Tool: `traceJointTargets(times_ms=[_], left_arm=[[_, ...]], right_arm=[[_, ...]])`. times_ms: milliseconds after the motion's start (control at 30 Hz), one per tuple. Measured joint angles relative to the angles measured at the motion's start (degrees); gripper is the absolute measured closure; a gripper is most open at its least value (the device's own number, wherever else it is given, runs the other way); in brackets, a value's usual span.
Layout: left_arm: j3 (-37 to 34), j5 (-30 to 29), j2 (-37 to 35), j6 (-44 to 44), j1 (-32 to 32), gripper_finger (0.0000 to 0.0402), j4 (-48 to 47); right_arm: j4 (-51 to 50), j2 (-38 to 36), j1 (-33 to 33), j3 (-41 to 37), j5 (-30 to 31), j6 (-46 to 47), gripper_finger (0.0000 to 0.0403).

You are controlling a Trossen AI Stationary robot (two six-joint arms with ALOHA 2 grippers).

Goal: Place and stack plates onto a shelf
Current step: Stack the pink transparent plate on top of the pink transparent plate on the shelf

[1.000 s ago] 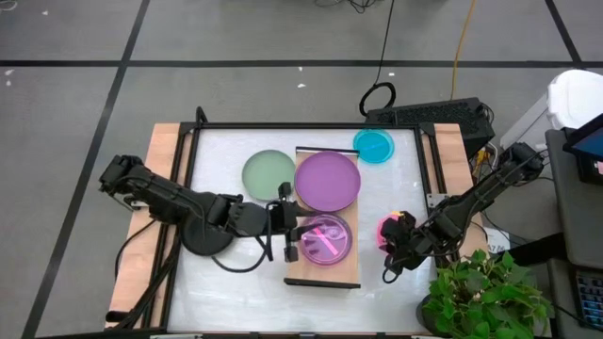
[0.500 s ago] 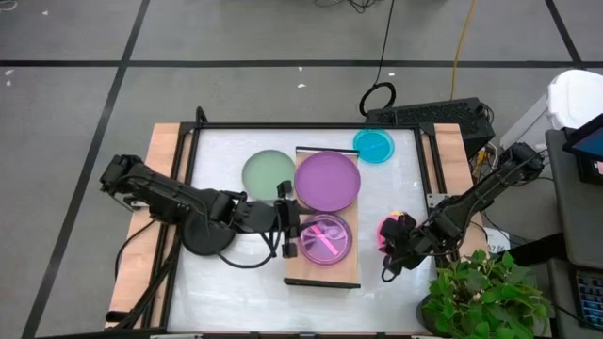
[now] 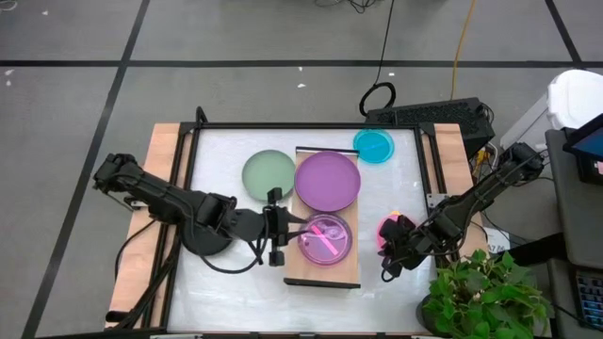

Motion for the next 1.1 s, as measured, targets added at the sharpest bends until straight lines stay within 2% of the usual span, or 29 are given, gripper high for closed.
traceJointTargets(times_ms=[467, 700, 933, 1100], left_arm=[[0.00, -2.13, -0.27, -0.54, -1.81, 0.0293, -6.31], [-0.02, -3.38, -1.76, -1.89, -3.42, 0.0293, -9.56], [-3.97, -4.58, -1.62, -1.24, -3.86, 0.0293, -5.47], [-4.31, -4.70, -2.82, -0.99, -3.78, 0.0293, -5.08]], right_arm=[[-0.95, 2.82, -0.02, 0.00, 1.48, 5.33, 0.0312], [0.62, 4.87, 0.11, 0.00, -2.77, 5.99, 0.0312], [4.02, 7.39, 1.16, 0.06, -7.25, 3.88, 0.0312], [3.78, 8.78, 2.47, 0.07, -7.42, 3.84, 0.0312]])
